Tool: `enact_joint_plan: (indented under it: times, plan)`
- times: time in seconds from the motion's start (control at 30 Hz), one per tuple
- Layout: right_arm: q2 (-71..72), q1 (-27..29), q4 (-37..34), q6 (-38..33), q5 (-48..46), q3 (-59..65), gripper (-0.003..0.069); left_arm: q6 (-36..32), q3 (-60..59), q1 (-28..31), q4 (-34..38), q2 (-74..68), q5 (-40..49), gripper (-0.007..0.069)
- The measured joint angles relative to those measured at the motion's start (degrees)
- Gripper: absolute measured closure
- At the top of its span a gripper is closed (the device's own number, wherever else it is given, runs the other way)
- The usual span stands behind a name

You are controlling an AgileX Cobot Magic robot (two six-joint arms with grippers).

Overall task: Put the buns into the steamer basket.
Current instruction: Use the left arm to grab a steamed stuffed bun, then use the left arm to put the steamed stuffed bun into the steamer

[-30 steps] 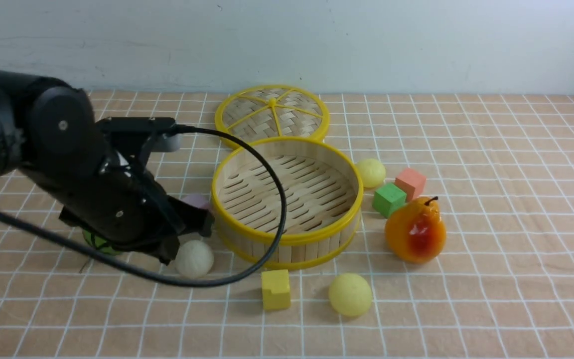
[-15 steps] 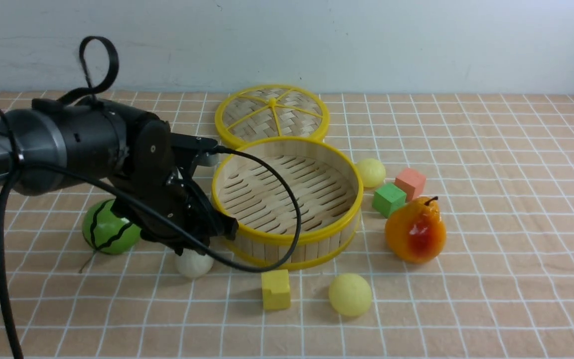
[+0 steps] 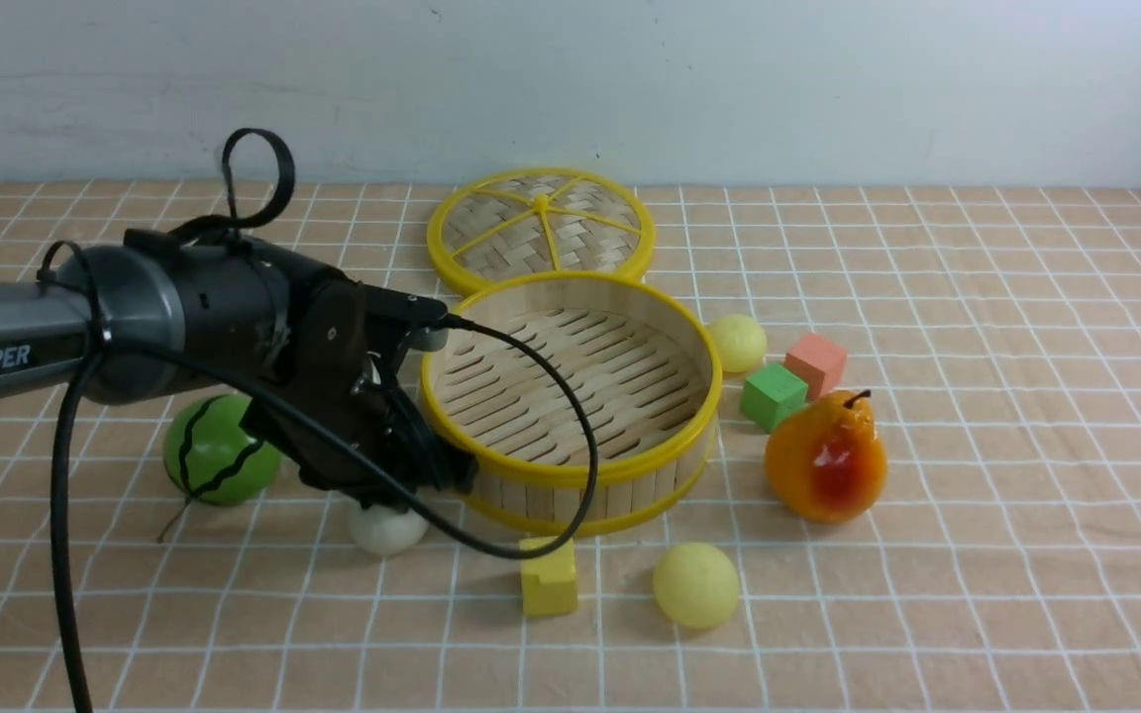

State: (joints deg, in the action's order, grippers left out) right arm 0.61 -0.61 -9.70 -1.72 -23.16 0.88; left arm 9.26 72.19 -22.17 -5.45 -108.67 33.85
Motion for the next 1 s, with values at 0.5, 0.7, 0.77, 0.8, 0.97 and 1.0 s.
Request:
enact_joint_plan:
  times: [0.5, 0.7, 0.77, 0.8, 0.97, 1.0]
  plan:
    - [0.00, 0.00, 0.00, 0.00, 0.00, 0.00, 0.0418, -5.56, 1.55, 0.00, 8.24, 14.24, 1.81, 0.0634]
    - [0.00, 0.00, 0.00, 0.00, 0.00, 0.00, 0.0418, -19.65, 6.99, 0.00, 22.49, 9.01, -3.04, 0.0634]
    - [0.00, 0.00, 0.00, 0.00, 0.00, 0.00, 0.0418, -23.23, 9.13, 0.00, 24.32, 5.36, -4.02, 0.0634]
    - [0.00, 0.00, 0.00, 0.00, 0.00, 0.00, 0.0418, -24.12, 10.26, 0.00, 24.69, 2.74, -4.34, 0.0632]
    - [0.00, 0.00, 0.00, 0.00, 0.00, 0.00, 0.0418, -25.28, 14.33, 0.00, 23.65, -5.03, -4.62, 0.0598]
    - [0.00, 0.00, 0.00, 0.00, 0.00, 0.00, 0.0418, -25.38, 15.38, 0.00, 22.72, -6.82, -4.62, 0.0562]
